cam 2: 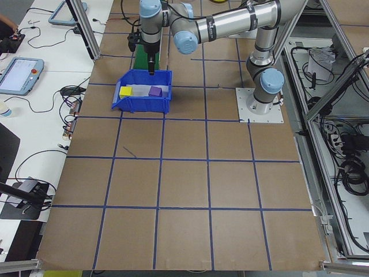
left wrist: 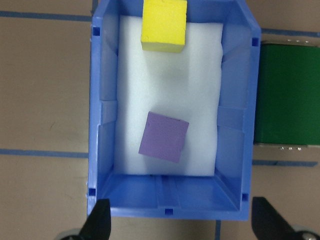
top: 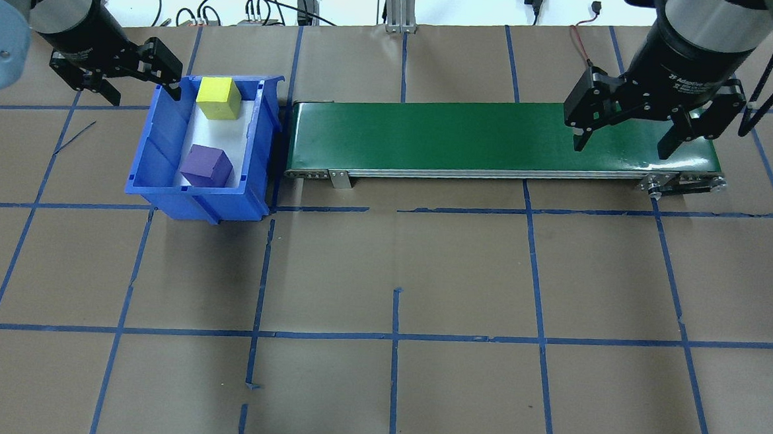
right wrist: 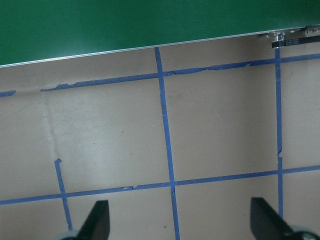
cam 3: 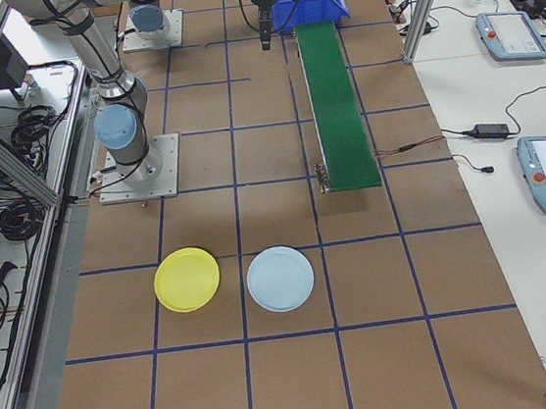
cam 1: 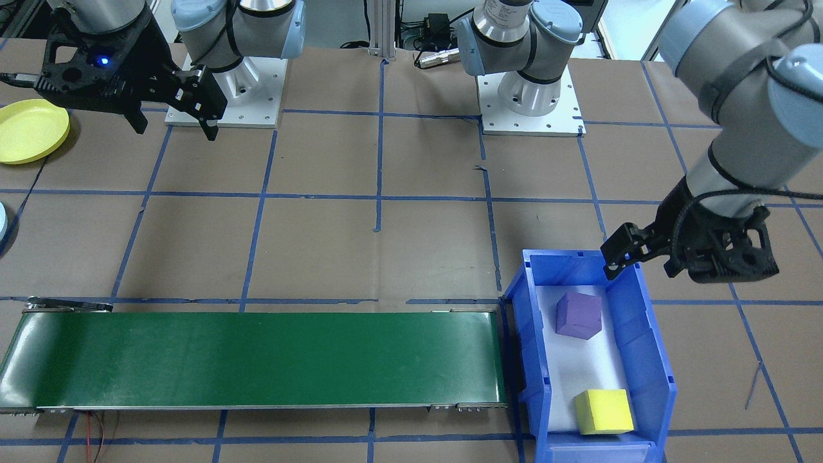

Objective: Move block left to right into plate

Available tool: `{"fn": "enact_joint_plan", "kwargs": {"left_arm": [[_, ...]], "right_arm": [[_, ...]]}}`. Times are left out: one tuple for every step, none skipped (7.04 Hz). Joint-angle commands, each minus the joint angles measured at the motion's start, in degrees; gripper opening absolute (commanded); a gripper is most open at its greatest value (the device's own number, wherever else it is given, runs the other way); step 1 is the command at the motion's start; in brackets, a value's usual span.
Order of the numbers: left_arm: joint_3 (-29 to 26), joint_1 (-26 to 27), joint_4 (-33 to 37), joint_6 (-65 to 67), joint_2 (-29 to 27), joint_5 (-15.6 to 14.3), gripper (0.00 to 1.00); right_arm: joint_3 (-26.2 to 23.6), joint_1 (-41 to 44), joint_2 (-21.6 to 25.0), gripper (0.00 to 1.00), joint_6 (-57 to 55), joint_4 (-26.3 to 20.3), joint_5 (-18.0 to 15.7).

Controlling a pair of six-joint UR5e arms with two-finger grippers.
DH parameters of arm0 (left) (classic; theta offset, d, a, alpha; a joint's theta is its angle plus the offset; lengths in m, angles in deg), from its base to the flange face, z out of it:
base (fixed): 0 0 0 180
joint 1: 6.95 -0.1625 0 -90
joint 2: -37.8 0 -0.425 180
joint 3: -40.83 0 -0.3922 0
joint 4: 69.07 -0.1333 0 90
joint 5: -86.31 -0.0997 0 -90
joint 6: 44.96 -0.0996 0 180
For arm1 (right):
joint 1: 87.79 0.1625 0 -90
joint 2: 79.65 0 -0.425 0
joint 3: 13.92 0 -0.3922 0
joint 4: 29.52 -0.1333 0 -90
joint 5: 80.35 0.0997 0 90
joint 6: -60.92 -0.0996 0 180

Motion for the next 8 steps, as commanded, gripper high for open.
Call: {"fn": "enact_joint_plan", "kwargs": {"left_arm": [[1.65,0.06,-3.40,-0.44,-3.18,-0.05,1.00],[3.66,0.41,-3.48,0.17,-3.36,-0.05,1.00],[5.59,1.28,-6.09,0.00,-3.54,0.04,1.00],[6.92,2.25,-7.77,0.09,-3.54,-0.13,1.00],[7.19,2.26,-8.31,-0.17,-3.63,-0.13,1.00],[7.37,2.26,-8.32,-1.48,-3.89,-0.13,1.00],[7.55,2.26,-9.88,-1.75,-4.85,-0.13,0.98],[7.55,2.26,-10.60,-5.32,-5.03,-0.13,0.93]], "right_arm": [[0.00,0.00,0.00,1.00,0.00,-0.01,0.04],[0.00,0.00,0.00,1.00,0.00,-0.01,0.04],[0.00,0.00,0.00,1.00,0.00,-0.01,0.04],[0.00,0.00,0.00,1.00,0.00,-0.01,0.04],[0.00,0.00,0.00,1.00,0.00,-0.01,0.04],[-0.09,0.00,0.00,1.00,0.00,-0.01,0.04],[-0.44,0.00,0.00,1.00,0.00,0.08,0.04],[-0.44,0.00,0.00,1.00,0.00,0.08,0.04]]}}
